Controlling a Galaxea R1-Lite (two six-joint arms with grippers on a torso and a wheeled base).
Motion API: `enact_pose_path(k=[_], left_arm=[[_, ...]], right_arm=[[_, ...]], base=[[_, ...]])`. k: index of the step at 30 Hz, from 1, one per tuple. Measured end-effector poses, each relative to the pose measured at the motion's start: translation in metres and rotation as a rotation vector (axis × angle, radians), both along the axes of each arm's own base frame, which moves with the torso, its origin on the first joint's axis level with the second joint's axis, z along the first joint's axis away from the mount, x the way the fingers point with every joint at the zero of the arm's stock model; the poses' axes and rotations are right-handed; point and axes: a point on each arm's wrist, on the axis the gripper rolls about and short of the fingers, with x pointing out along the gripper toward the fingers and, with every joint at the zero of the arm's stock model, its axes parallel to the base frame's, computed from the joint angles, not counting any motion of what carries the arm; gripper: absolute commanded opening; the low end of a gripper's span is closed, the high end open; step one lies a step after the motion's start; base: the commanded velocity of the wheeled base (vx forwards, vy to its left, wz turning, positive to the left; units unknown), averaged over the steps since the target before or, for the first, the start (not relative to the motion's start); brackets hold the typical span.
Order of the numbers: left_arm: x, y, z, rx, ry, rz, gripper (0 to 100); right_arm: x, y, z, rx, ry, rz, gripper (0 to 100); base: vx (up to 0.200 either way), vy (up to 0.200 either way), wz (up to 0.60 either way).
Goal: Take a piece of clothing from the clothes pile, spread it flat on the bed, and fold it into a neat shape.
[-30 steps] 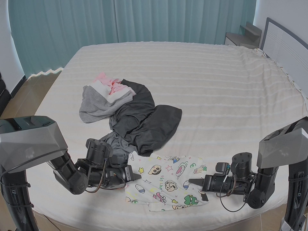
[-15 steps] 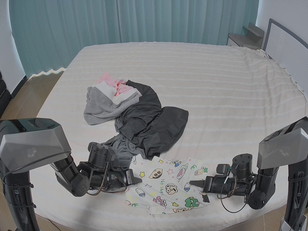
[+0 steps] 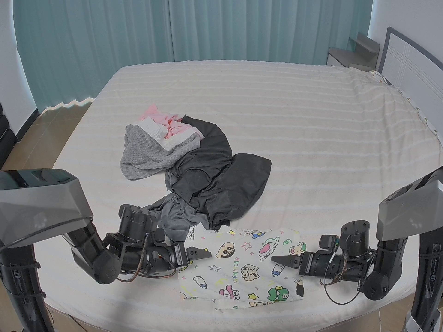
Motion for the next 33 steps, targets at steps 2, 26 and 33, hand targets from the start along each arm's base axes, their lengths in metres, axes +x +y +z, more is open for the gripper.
enact_pose_path(k=[2, 26, 33], left_arm=[[-0.002, 0.007, 0.006, -0.007, -0.019, 0.018, 100], [-0.122, 0.086, 0.146, -0.169, -0.474, 0.166, 100], [-0.177, 0.102, 0.173, -0.186, -0.548, 0.175, 100]], right_arm=[[0.0, -0.007, 0.003, -0.003, -0.001, -0.023, 100], [-0.064, -0.103, 0.116, 0.063, -0.258, -0.352, 100], [-0.106, -0.111, 0.144, 0.053, -0.29, -0.361, 100]], base=[[0.0, 0.0, 0.0], [0.0, 0.0, 0.0], [0.0, 0.0, 0.0]])
